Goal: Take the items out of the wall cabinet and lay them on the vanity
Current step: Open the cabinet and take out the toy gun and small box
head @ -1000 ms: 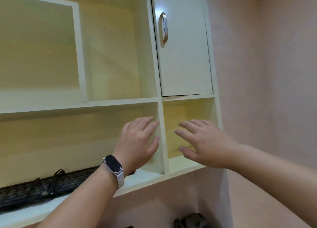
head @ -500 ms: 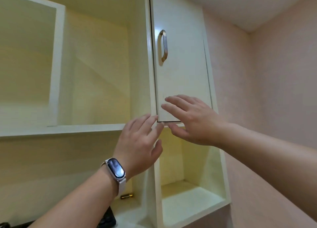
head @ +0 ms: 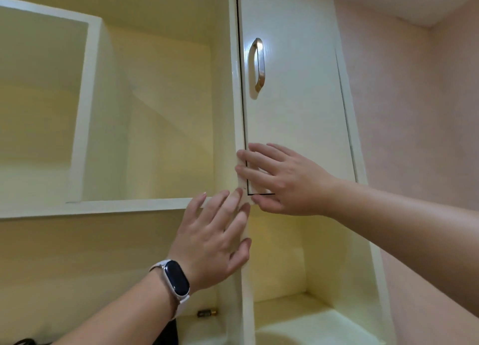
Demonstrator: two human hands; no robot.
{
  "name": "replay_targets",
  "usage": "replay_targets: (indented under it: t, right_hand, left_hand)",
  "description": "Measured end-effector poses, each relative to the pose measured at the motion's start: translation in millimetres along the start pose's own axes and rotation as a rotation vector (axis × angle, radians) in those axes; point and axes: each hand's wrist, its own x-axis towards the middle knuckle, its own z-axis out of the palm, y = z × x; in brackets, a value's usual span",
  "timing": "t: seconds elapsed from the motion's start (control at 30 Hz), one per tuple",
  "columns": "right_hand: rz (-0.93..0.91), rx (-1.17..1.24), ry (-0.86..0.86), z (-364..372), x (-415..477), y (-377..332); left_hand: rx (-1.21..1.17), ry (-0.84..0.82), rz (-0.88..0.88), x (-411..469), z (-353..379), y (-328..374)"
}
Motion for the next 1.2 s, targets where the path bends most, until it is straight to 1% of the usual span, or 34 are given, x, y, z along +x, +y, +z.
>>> replay_targets:
  t: [0.17,0.27,0.47,0.63,0.87,1.03,1.2]
  right_hand:
    - [-0.088,-0.039,0.084,5,-5,10]
    - [-0.155,-0.075,0.099,2,-1,15]
    - [-0.288,-0.159,-0.019,-17,15,30]
    - [-0.349,-0.179,-0.043,-35,23,29]
    - [-0.384,-0.151,-0.03,-80,13,33]
    - [-0.325,-0.116,0.044,-108,-14,41]
    - [-0.253,-0.147,0.057,-135,-48,50]
  left_hand:
    - [0.037,0.035,0.01,-1,5,0]
    - [0.045,0.035,0.009,-1,5,1]
    - [0.041,0.003,0.035,-2,2,-3]
    - [0.032,-0.08,0.006,-3,-3,0]
    - [-0.055,-0.16,-0.064,10,-21,10]
    - [-0.107,-0.205,0.034,34,-25,28]
    - [-0.096,-0.215,0.006,56,-18,55]
